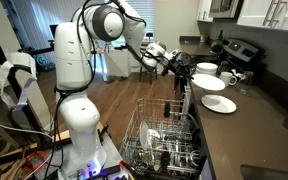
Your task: Pick up the plate and put it in the dishwasher
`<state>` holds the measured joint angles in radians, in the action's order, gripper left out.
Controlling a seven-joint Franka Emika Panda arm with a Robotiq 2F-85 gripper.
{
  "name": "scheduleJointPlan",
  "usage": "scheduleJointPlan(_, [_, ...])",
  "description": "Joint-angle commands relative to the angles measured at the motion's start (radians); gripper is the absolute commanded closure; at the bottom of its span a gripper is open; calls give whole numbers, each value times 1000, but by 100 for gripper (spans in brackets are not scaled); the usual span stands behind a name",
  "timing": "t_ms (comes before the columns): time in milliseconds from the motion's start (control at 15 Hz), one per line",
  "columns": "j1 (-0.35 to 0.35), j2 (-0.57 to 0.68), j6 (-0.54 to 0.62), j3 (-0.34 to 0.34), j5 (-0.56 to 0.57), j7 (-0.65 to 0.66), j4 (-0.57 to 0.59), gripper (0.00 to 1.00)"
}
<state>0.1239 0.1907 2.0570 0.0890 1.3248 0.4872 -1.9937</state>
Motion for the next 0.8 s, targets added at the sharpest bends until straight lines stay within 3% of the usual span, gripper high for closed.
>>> scheduleJointPlan(0, [-1, -13, -2, 9, -2, -2, -9, 95])
scheduleJointPlan(467, [6, -53, -44, 18, -32, -32, -59, 99])
scheduleJointPlan(733, [6, -89, -59, 28, -108, -75, -94, 99])
